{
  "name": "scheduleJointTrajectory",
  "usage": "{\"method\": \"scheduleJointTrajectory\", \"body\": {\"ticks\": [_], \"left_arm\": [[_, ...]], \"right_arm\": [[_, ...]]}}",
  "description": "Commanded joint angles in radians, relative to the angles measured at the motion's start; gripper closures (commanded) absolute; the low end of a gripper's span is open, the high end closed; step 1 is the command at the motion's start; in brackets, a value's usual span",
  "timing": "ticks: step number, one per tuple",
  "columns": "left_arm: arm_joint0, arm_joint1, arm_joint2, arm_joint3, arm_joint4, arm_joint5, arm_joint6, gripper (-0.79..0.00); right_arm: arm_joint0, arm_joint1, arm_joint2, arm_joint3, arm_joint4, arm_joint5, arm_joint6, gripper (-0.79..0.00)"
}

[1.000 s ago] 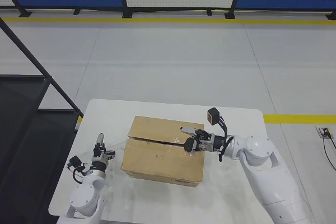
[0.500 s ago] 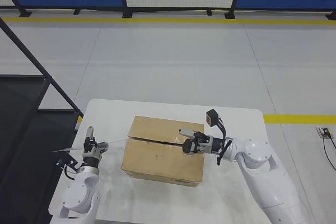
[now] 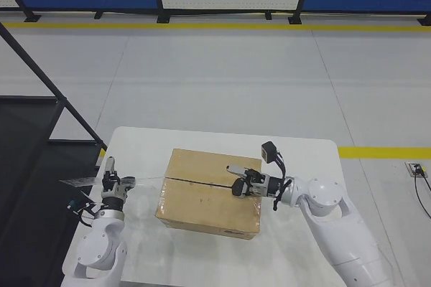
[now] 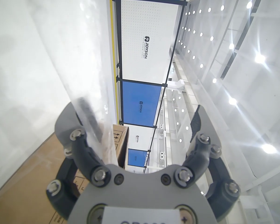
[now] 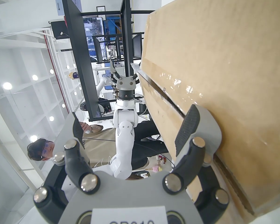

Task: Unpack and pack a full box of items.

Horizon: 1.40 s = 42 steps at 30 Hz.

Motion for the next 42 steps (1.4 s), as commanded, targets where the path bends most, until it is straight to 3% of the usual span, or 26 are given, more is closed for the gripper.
{"method": "scheduleJointTrajectory", "body": {"ticks": [1,7,26,42], "left_arm": [[0.001,-0.001,-0.003,-0.003,-0.002,-0.009,0.006,-0.785],[0.007,-0.004,-0.02,-0.008,-0.015,-0.052,0.002,-0.785],[-0.012,-0.012,-0.011,0.01,0.02,-0.027,-0.028,-0.785],[-0.002,-0.016,-0.049,0.002,-0.003,-0.044,-0.026,-0.785]], "right_arm": [[0.005,0.0,-0.003,0.006,0.004,-0.002,0.001,-0.785],[0.025,0.001,-0.01,0.032,0.014,0.016,-0.001,-0.785],[0.106,-0.011,-0.071,0.15,0.057,0.023,-0.009,-0.785],[0.134,-0.016,-0.096,0.198,0.075,0.005,-0.008,-0.785]]}}
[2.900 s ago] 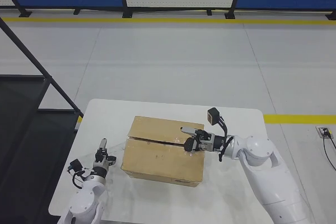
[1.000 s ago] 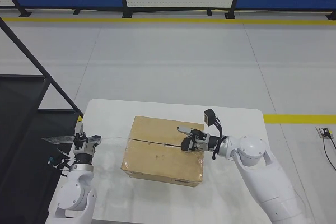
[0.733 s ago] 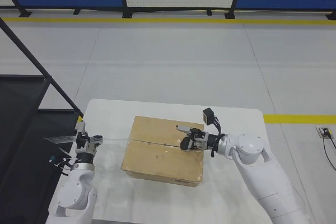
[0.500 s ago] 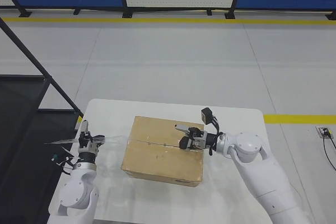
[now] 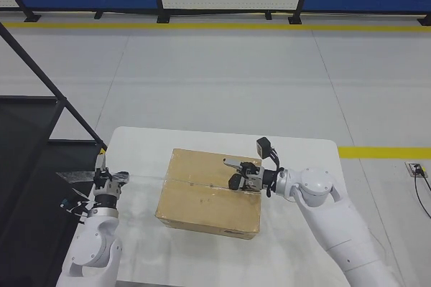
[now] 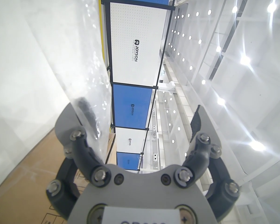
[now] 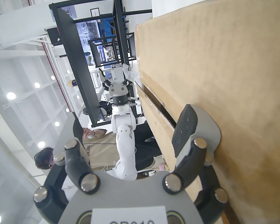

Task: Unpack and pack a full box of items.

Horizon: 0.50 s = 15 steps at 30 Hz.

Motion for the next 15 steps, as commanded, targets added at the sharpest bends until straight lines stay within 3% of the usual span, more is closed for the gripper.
{"method": "scheduleJointTrajectory", "body": {"ticks": [1,15], "left_arm": [[0.008,-0.001,0.001,-0.006,0.01,-0.003,0.012,-0.785],[0.065,-0.008,0.011,-0.113,0.118,-0.028,0.08,-0.785]], "right_arm": [[0.002,0.0,-0.001,0.004,0.001,0.0,0.001,-0.785],[0.012,0.001,-0.009,0.026,0.012,-0.011,0.006,-0.785]]}}
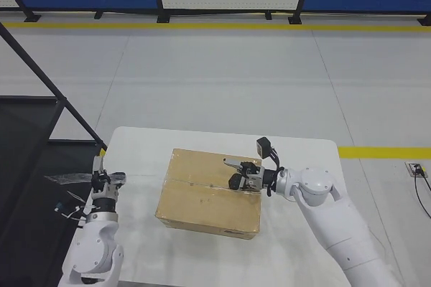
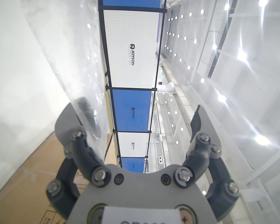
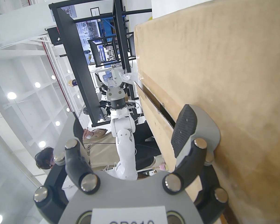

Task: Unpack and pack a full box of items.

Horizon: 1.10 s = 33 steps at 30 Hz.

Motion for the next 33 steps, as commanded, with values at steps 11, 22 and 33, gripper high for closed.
{"method": "scheduleJointTrajectory", "body": {"ticks": [11,22,33], "left_arm": [[0.061,-0.009,0.058,-0.161,0.267,0.024,0.128,-0.785],[0.062,-0.019,0.141,-0.229,0.467,0.089,0.168,-0.785],[0.031,-0.03,0.226,-0.204,0.607,0.143,0.13,-0.785]], "right_arm": [[-0.002,0.002,0.001,0.012,0.014,-0.015,0.001,-0.785],[-0.009,0.006,0.007,0.023,0.021,-0.033,0.008,-0.785],[-0.014,0.011,0.013,0.025,0.029,-0.04,0.013,-0.785]]}}
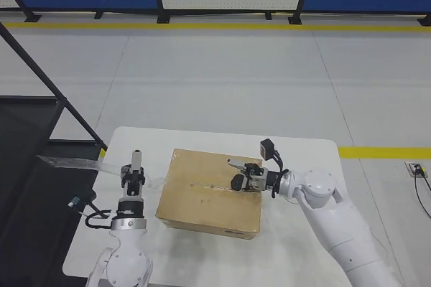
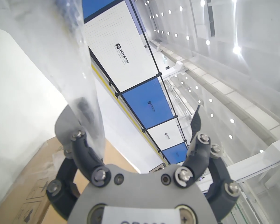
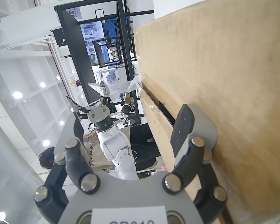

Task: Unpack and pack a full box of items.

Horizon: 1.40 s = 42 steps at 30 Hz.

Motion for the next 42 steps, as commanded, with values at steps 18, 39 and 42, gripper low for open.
{"method": "scheduleJointTrajectory", "body": {"ticks": [18,39,42], "left_arm": [[-0.042,-0.024,0.18,0.017,0.237,0.059,-0.054,-0.785],[-0.126,-0.051,0.268,0.101,0.358,0.078,-0.131,-0.785],[-0.135,-0.053,0.277,0.114,0.382,0.077,-0.153,-0.785]], "right_arm": [[-0.026,0.014,0.024,-0.039,0.0,0.005,-0.006,-0.785],[-0.054,0.026,0.047,-0.038,0.025,-0.025,-0.007,-0.785],[-0.062,0.028,0.052,-0.042,0.027,-0.028,-0.007,-0.785]]}}
